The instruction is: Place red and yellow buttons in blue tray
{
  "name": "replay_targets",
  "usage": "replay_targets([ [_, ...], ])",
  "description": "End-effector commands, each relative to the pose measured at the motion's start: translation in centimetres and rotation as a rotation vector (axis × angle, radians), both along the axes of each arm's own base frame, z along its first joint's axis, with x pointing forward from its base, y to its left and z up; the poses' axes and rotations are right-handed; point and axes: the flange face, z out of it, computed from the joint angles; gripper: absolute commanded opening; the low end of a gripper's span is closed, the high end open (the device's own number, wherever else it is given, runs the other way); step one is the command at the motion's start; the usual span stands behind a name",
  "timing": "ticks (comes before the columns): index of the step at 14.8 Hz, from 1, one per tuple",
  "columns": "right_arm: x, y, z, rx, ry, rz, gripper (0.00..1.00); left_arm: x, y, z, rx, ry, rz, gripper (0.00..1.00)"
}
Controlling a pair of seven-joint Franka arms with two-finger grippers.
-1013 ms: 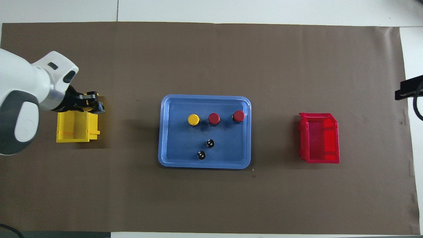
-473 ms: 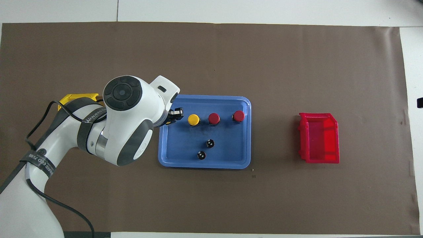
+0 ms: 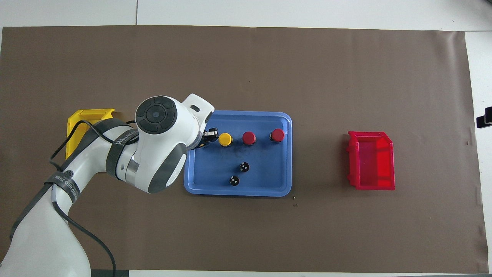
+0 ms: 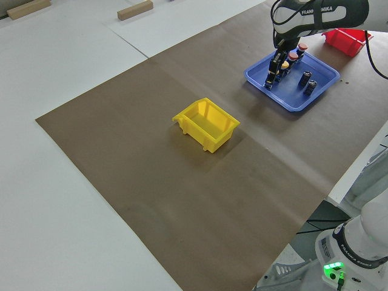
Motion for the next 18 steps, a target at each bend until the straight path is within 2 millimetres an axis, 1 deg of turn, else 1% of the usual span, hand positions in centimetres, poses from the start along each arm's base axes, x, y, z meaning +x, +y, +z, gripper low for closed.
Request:
replay_targets([
  [1,-0.7,0.3,-0.2,-0.002,0.013,0.024,1.00,0.0,-0.2,-0.4,-0.014,-0.002,0.019,0.36],
  [2,-0.7,0.8,-0.3,-0.001,0.019,0.033,1.00,-0.1,-0.3,-0.3,-0.006,0.011,0.016,0.55],
  [3,-0.7,1.2,-0.3,0.000,0.025,0.041,1.00,-0.2,-0.2,0.3,0.012,0.039,0.012,0.66],
  [4,-0.8,1.3,-0.3,0.001,0.034,0.042,1.00,0.0,-0.2,1.6,0.021,0.053,0.008,0.78],
  [5,-0.8,1.3,-0.4,-0.001,0.039,0.042,1.00,0.5,0.4,3.2,0.038,0.072,0.006,1.00],
  [6,-0.9,1.2,-0.3,-0.014,0.044,0.043,1.00,1.2,1.3,5.7,0.034,0.066,0.020,1.00],
  [7,-0.9,1.5,-0.2,-0.040,0.050,0.054,1.00,2.2,3.1,7.5,0.034,0.069,0.051,1.00],
  [8,-0.8,2.1,-0.2,-0.044,0.052,0.072,1.00,3.2,6.0,9.7,0.046,0.071,0.087,1.00],
  [9,-0.8,2.2,-0.2,-0.045,0.049,0.073,1.00,3.8,8.0,10.9,0.067,0.055,0.056,1.00],
  [10,-0.8,2.2,-0.1,-0.044,0.047,0.072,1.00,4.2,10.7,12.9,0.067,0.030,0.019,1.00],
  [12,-0.6,2.5,-0.2,-0.036,0.040,0.071,1.00,4.3,15.7,15.3,0.110,0.038,0.046,1.00],
  [13,-0.6,2.4,-0.1,-0.035,0.038,0.070,1.00,4.6,18.8,17.1,0.149,0.010,0.052,1.00],
  [14,-0.6,2.3,-0.1,-0.034,0.040,0.068,1.00,4.8,20.9,18.2,0.155,0.007,0.027,1.00],
  [16,-0.7,2.3,-0.1,-0.034,0.043,0.068,1.00,5.3,24.4,20.9,0.154,0.032,0.005,1.00],
  [17,-0.6,2.3,-0.1,-0.034,0.041,0.066,1.00,5.4,26.2,21.7,0.144,0.047,-0.057,1.00],
  [18,-0.6,2.3,-0.1,-0.034,0.041,0.066,1.00,5.3,27.4,22.1,0.098,0.054,-0.158,1.00],
])
